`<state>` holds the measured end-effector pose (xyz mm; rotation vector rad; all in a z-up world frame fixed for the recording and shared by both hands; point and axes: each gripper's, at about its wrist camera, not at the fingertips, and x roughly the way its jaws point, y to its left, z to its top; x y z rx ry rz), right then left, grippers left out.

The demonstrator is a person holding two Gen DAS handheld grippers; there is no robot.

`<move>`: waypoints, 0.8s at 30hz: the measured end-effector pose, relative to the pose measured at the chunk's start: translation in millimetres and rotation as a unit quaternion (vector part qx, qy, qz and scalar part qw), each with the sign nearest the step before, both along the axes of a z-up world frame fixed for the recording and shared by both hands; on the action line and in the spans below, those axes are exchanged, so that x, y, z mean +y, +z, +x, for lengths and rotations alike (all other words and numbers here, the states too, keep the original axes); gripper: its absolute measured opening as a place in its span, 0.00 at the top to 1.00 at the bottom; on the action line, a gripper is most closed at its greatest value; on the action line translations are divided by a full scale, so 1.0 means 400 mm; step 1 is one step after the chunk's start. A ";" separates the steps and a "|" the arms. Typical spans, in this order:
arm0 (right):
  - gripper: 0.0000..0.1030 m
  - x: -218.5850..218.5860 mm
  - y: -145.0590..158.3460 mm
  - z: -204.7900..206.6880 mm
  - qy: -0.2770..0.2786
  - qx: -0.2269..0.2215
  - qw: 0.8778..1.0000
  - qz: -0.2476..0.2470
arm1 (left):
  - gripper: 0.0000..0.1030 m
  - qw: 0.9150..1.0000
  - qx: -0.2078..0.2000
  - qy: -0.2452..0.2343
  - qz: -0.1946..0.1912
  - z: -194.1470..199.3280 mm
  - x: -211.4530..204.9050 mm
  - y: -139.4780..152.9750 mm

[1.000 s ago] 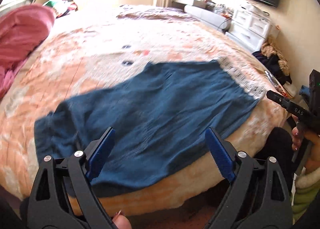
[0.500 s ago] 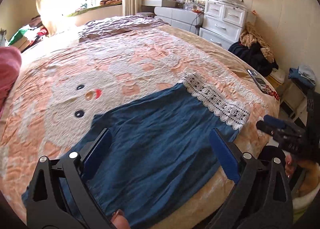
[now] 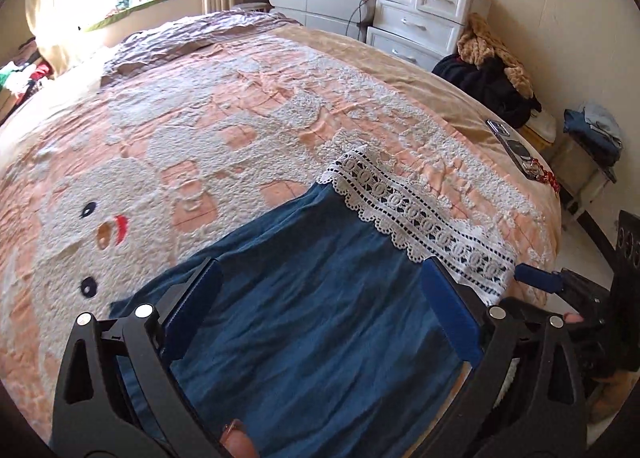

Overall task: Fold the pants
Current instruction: 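Move both grippers to the lace trim and grasp it with the right gripper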

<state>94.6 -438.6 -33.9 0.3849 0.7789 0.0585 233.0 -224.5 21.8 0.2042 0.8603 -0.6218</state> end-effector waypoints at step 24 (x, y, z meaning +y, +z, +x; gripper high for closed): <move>0.74 0.000 -0.013 0.027 0.014 -0.010 1.000 0.016 | 0.15 0.996 0.035 -0.083 0.026 0.234 -0.176 -0.112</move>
